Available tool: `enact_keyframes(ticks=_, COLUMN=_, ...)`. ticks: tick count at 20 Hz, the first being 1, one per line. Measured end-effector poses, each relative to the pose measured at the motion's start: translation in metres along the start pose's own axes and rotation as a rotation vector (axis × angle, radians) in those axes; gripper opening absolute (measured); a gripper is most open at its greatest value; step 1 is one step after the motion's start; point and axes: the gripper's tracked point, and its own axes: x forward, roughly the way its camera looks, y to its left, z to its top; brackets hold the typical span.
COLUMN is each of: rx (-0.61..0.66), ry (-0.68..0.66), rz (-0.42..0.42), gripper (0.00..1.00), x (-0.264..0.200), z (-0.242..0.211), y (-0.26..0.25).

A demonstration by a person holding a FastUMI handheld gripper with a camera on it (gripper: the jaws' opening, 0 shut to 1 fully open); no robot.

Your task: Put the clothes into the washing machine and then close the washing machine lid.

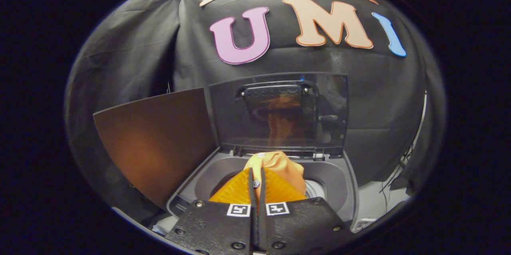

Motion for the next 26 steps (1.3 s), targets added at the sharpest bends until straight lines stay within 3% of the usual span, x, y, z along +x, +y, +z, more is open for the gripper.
enact_keyframes(ticks=4, rx=-0.037, ry=-0.009, rz=0.022, gripper=0.00, x=0.002, z=-0.005, y=0.003)
enact_keyframes(ticks=8, rx=0.004, ry=0.000, rz=0.029, gripper=0.00, x=0.010, z=-0.015, y=0.005)
enact_keyframes(ticks=18, rx=0.072, ry=0.030, rz=-0.009, gripper=0.00, x=0.024, z=-0.047, y=-0.016)
enact_keyframes(ticks=24, rx=0.085, ry=0.117, rz=-0.067, gripper=0.02, x=0.043, z=-0.069, y=-0.027)
enact_keyframes(ticks=26, rx=0.080, ry=0.133, rz=-0.089, gripper=0.08, x=0.045, z=-0.073, y=-0.029)
